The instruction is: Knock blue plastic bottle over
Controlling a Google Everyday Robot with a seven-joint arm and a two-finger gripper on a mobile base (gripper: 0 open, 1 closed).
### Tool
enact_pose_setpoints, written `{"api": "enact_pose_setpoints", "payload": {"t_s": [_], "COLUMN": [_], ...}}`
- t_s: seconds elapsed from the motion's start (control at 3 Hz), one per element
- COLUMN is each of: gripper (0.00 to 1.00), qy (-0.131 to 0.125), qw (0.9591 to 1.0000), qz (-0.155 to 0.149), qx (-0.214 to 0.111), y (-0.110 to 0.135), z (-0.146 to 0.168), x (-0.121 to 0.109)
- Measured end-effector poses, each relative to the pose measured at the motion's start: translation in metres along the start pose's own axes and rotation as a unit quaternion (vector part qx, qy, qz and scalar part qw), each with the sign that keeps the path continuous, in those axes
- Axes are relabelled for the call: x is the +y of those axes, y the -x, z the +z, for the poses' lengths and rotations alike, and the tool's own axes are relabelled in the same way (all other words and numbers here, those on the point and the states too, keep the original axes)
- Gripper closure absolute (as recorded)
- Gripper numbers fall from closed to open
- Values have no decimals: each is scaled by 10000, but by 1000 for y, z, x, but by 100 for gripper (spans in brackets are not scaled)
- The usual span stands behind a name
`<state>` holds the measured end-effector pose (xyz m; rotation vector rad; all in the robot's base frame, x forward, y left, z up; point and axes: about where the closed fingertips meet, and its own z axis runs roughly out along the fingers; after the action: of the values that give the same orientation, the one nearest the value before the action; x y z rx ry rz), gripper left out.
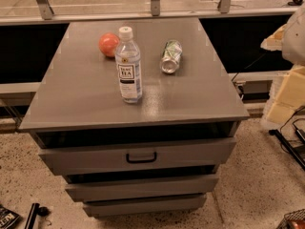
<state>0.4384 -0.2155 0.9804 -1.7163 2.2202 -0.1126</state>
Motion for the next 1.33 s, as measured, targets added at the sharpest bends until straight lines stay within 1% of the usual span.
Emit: {"api": "enact_pose_setpoints", "payload": {"t_s": [0.33, 0.67, 1.0, 1.33], "gripper": [0, 0, 0, 0], "qy": [-10, 44, 116, 216], "qw": [10000, 9992, 9953, 9891], "qz": [-2, -159, -456, -680], "qx": [-6, -354, -845, -1285], "y": [0, 20, 60, 102], "z": [0, 5, 16, 32], "x": [0, -11, -27, -41]}}
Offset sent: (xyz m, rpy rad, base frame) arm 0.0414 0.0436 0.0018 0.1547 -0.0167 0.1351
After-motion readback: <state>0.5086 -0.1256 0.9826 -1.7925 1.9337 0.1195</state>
